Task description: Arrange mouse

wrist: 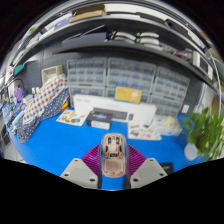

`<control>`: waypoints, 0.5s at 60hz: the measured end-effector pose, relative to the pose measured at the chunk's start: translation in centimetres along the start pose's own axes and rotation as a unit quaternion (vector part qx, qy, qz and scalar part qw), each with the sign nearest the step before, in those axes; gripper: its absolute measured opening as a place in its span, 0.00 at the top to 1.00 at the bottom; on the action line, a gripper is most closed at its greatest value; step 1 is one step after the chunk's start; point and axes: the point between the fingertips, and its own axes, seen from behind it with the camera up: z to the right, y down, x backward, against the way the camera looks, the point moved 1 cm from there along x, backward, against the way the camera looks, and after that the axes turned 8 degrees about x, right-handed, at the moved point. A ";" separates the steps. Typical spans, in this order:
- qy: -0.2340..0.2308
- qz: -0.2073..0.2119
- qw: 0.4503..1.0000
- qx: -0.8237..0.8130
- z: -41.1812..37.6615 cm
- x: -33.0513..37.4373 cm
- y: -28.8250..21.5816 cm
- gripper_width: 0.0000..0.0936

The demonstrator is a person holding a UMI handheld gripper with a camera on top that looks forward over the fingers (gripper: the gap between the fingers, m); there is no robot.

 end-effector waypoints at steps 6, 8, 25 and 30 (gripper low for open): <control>0.025 0.027 0.999 0.010 6.7 2.1 -1.9 0.65; 0.033 0.031 0.999 0.009 8.8 2.7 -2.1 0.65; 0.059 -0.043 0.997 -0.035 18.3 0.5 9.6 0.65; 0.045 -0.080 0.994 -0.050 18.0 -1.3 14.1 0.66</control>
